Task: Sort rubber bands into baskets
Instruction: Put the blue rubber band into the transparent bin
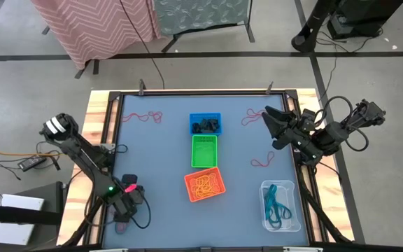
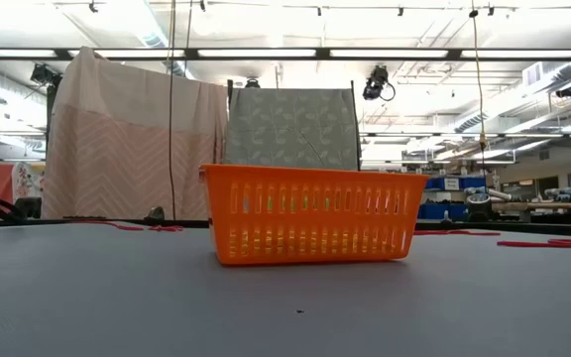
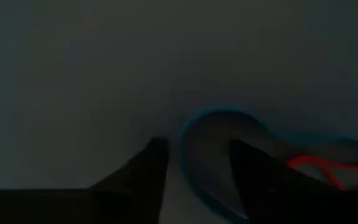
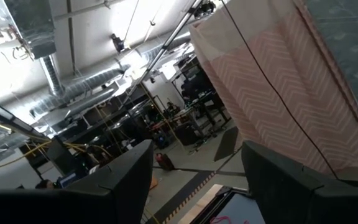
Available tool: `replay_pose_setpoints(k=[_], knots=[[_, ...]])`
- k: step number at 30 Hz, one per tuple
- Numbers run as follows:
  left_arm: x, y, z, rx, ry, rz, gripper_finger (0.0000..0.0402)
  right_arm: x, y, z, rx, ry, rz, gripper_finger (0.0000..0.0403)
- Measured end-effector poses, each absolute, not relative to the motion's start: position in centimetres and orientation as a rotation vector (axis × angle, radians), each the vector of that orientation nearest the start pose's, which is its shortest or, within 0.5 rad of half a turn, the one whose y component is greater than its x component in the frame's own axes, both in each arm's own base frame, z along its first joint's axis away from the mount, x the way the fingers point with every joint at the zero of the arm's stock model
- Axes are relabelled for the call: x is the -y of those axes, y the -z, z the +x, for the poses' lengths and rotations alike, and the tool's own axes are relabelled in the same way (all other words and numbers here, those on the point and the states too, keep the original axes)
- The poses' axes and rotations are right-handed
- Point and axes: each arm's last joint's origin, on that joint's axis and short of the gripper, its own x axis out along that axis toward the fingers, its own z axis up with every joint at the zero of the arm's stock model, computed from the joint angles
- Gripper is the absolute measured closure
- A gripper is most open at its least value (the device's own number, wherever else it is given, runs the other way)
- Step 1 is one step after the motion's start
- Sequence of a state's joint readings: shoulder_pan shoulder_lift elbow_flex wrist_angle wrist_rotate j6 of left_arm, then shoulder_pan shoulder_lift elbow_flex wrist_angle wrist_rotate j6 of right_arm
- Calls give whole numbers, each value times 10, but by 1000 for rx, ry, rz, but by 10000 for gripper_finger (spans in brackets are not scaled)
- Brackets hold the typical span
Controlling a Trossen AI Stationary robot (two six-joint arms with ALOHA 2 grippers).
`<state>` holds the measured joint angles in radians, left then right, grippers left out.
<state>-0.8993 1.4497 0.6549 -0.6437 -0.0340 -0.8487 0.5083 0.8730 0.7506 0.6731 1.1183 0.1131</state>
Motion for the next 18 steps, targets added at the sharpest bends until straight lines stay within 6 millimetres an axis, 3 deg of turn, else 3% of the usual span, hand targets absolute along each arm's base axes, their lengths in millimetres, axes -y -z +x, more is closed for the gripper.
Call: replay_pose_setpoints(k=[5,6,12,18], knots=[[167,-145,146,-1420,35,-61,372,-60,-378,161,422,572,524,147],[166,-149,151,-1389,10,-65,384,-60,-377,161,425,570,532,147],[152,-218,195,-1105,-131,-49,396,-60,-378,161,430,557,539,147],[133,-301,242,-841,-142,-9,399,-60,-378,161,445,548,582,147]])
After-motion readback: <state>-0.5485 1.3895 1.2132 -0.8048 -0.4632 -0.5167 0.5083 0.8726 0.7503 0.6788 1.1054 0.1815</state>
